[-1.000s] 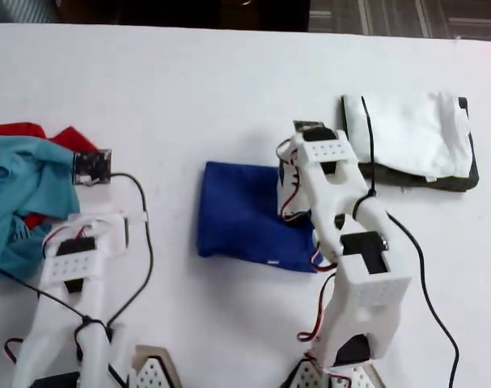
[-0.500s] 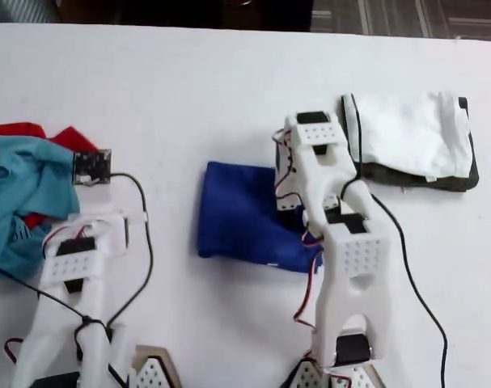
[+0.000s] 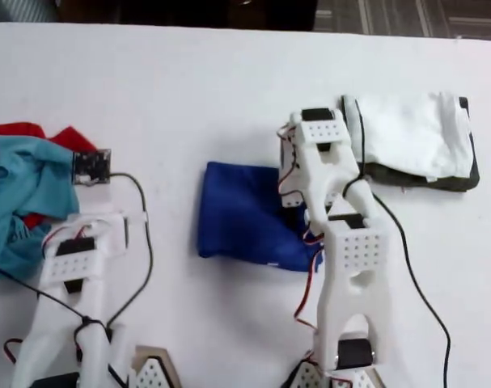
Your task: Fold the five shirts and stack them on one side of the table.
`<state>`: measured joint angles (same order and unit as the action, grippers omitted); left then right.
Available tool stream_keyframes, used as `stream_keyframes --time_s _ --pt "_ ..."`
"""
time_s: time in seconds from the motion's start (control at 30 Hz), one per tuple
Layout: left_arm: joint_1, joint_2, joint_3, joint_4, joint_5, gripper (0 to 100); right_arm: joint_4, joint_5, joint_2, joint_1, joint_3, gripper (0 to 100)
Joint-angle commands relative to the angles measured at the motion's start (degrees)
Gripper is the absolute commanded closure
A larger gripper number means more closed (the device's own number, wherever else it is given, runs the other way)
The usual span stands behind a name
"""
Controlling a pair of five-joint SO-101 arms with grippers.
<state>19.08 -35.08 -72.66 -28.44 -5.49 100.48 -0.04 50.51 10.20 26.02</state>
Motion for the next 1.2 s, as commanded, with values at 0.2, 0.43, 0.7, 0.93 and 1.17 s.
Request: stream_keyframes --time_s 0.2,0.43,0.7,0.93,1.17 --pt "-0.3 -0.3 0.1 0.6 0.1 97 0.4 -5.5 -0.3 -0.4 1.4 97.4" --pt "-0.4 -0.3 0.1 0.6 0.1 97 0.4 7.8 -13.1 -0.8 9.3 97.8" --pt "-0.4 -0.2 0.1 0.7 0.1 97 0.0 17.6 -29.1 -1.3 13.6 97.8" --pt "-0.4 -0.2 0.1 0.7 0.1 97 0.0 26.1 -30.7 -9.5 23.1 97.8" --pt "-0.4 -0.2 0.1 0.7 0.1 97 -1.5 35.6 -27.1 -17.7 36.2 97.8"
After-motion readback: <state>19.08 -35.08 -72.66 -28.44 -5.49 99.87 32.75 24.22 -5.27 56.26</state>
